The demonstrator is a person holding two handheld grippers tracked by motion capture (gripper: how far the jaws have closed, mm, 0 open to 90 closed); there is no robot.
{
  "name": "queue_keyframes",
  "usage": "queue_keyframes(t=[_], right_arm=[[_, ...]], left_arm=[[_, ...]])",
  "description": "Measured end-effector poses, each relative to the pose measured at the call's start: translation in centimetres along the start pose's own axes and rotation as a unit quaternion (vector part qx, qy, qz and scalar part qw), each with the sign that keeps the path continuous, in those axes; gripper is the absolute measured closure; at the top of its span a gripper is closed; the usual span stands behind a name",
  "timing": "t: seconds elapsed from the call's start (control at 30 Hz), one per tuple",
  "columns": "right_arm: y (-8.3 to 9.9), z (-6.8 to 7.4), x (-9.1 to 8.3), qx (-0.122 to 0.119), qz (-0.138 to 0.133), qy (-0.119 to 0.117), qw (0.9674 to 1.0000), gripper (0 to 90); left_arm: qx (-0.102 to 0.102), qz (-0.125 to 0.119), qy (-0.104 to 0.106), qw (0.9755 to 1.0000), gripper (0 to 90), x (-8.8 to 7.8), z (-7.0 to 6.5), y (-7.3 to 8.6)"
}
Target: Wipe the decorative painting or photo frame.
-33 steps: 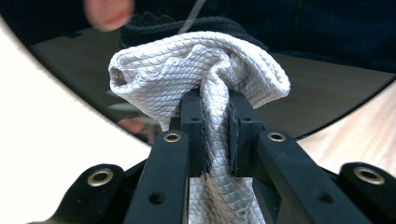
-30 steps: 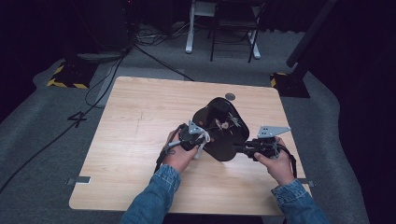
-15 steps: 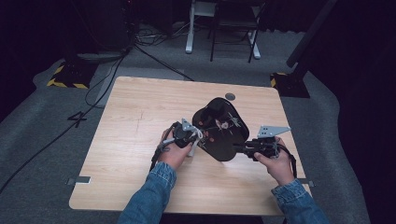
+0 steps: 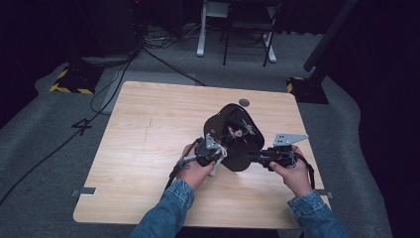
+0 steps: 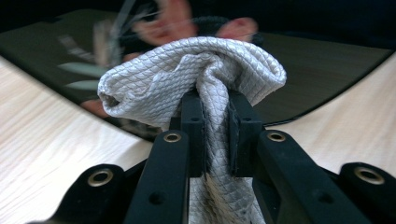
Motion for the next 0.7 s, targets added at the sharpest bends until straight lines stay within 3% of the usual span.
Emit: queue_keyframes(t=[0.07,0.23,0.7], right_arm=[[0.0,0.0,0.0,0.0,0.0,0.001,1.0,77.0],[0.0,-0.1,-0.1,0.001,0.0,0.002,1.0,77.5],[0.1,-0.2,-0.1,0.003,-0.001,0.001,1.0,76.8]], left_arm=[[0.007,-0.003,0.008,0.9999,79.5,0.1,-0.8,-0.2],[0.015,0.002,0.011,0.9998,79.6,0.2,-1.1,-0.4],[-0.029,0.013,-0.035,0.9988,79.5,0.1,2.6,0.5]])
Point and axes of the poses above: each handheld gripper's, and its own axes: x roughly forward along the jaws, y roughly out of its underside, z roughly to its left, the point moved 3 cm from there along x, roughly forward along the jaws, and after that the axes turned 4 degrees about z, right-handed, at the moved point
